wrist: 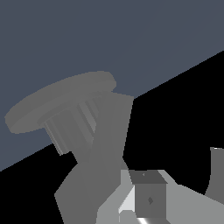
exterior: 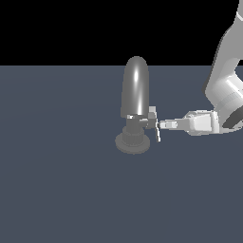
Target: Turn on the faucet by rotating a designated handle.
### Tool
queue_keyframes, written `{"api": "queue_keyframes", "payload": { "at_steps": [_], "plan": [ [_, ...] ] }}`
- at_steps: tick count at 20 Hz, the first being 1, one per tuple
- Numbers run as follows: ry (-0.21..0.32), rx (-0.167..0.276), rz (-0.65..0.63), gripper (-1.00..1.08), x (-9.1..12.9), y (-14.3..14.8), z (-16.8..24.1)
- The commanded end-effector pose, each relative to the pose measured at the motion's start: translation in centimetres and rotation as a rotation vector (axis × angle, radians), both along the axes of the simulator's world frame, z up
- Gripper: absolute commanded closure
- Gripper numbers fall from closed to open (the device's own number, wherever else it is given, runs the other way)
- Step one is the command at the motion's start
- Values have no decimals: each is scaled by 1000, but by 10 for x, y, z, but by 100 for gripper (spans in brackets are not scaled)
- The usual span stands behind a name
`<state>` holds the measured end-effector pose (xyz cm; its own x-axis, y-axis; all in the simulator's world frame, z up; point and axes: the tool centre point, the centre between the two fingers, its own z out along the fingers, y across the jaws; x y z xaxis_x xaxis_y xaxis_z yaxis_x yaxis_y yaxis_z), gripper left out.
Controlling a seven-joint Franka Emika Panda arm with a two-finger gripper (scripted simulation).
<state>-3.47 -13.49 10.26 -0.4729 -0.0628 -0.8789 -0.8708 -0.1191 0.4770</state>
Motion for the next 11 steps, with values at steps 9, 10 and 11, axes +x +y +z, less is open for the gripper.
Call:
{"api": "queue_keyframes", "payload": {
  "at_steps": [9,10,11],
  "plan": [
    [59,-10,-13,108,5,6,-61],
    [62,-10,-14,108,5,6,-64],
    [62,-10,-14,108,5,6,-64]
  ]
}}
